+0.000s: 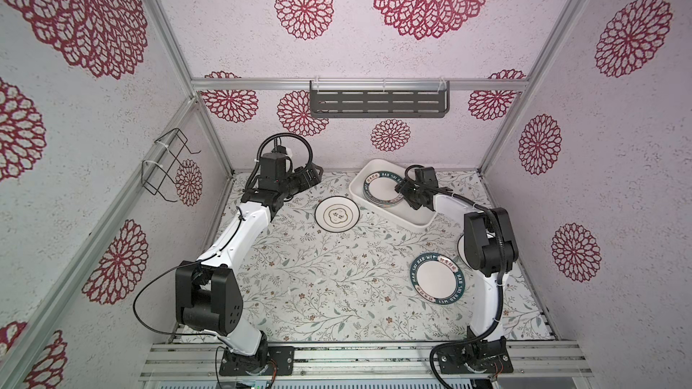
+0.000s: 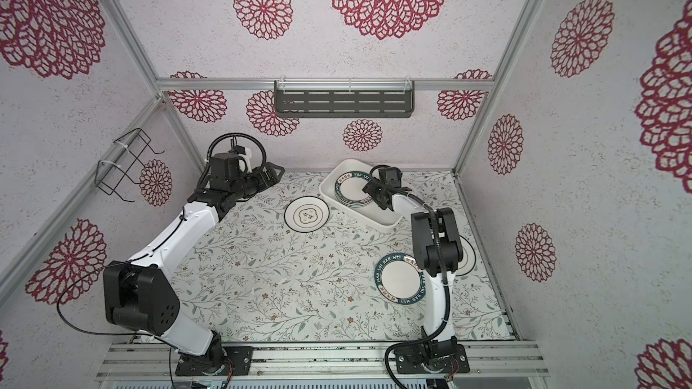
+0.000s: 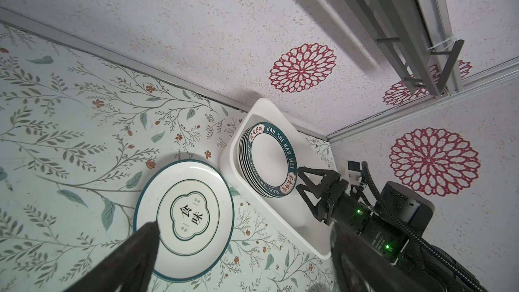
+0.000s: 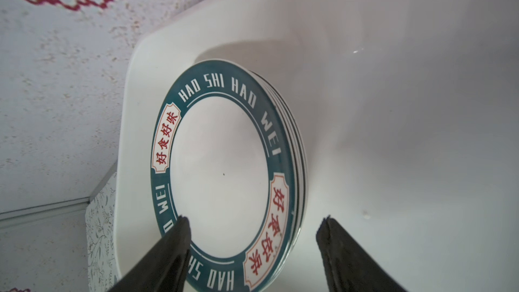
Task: Place the plates into the plastic bin on the countertop
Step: Place the plate in the plastic bin, then pick up the plate from the top-center of the table.
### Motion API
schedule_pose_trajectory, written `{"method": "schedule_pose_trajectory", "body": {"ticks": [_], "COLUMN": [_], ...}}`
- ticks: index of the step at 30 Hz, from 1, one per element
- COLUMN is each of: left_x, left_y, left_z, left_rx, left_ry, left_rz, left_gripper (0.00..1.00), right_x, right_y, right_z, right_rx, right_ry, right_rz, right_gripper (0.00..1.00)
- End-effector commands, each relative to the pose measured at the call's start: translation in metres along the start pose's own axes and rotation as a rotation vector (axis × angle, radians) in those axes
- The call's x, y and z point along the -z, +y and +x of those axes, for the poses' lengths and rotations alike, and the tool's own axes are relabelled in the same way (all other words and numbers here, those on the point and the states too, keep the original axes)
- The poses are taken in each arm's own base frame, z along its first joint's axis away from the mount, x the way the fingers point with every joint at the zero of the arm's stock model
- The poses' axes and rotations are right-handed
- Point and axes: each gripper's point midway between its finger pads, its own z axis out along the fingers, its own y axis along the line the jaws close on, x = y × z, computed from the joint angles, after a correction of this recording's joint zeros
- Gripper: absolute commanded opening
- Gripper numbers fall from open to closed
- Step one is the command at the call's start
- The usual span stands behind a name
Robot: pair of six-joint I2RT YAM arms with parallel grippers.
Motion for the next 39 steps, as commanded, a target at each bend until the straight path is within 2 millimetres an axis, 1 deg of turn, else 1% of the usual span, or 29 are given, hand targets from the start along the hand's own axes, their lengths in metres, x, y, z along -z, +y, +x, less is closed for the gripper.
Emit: {"method": "schedule_pose_trajectory", "body": {"ticks": [1, 3, 5, 7, 10, 14, 19, 23, 26, 30, 31, 36, 39], "left_x": [-0.002, -0.003, -0.004, -0.004, -0.004, -0.001, 0.003, 0.000, -0.006, -0.022, -0.025, -0.049, -0.062], "left_y": [0.001, 0.002, 0.008, 0.013, 0.025, 0.038, 0.056, 0.072, 0.085, 0.092, 0.092, 0.101, 0.106], "left_z": [-0.007, -0.004, -0.002, 0.002, 0.015, 0.040, 0.077, 0.111, 0.133, 0.155, 0.157, 0.171, 0.173], "left_rx": [0.021, 0.044, 0.071, 0.097, 0.152, 0.197, 0.272, 0.360, 0.424, 0.468, 0.471, 0.512, 0.530], "left_ry": [-0.027, -0.028, -0.036, -0.037, -0.023, 0.004, 0.040, 0.079, 0.112, 0.153, 0.157, 0.191, 0.191], "left_rz": [0.007, 0.005, -0.010, -0.023, -0.053, -0.111, -0.170, -0.189, -0.206, -0.202, -0.199, -0.203, -0.207], "left_gripper": [0.97, 0.97, 0.97, 0.97, 0.97, 0.97, 0.97, 0.97, 0.97, 0.99, 1.00, 0.95, 0.93], "right_x": [0.035, 0.046, 0.058, 0.072, 0.093, 0.116, 0.144, 0.162, 0.172, 0.186, 0.188, 0.199, 0.205], "right_y": [0.045, 0.057, 0.063, 0.065, 0.063, 0.058, 0.050, 0.043, 0.035, 0.026, 0.023, 0.007, 0.000], "right_z": [-0.021, -0.020, -0.020, -0.018, -0.014, -0.002, 0.014, 0.025, 0.030, 0.034, 0.033, 0.033, 0.030], "right_rx": [0.064, 0.107, 0.147, 0.183, 0.229, 0.284, 0.345, 0.378, 0.386, 0.386, 0.385, 0.366, 0.357], "right_ry": [-0.049, -0.043, -0.036, -0.029, -0.027, 0.002, 0.027, 0.043, 0.049, 0.045, 0.040, 0.030, 0.009], "right_rz": [-0.119, -0.152, -0.161, -0.166, -0.167, -0.175, -0.200, -0.227, -0.241, -0.245, -0.237, -0.213, -0.195], "right_gripper": [0.84, 0.90, 0.99, 0.99, 0.99, 0.99, 0.99, 0.99, 0.99, 0.99, 0.99, 0.99, 0.99]}}
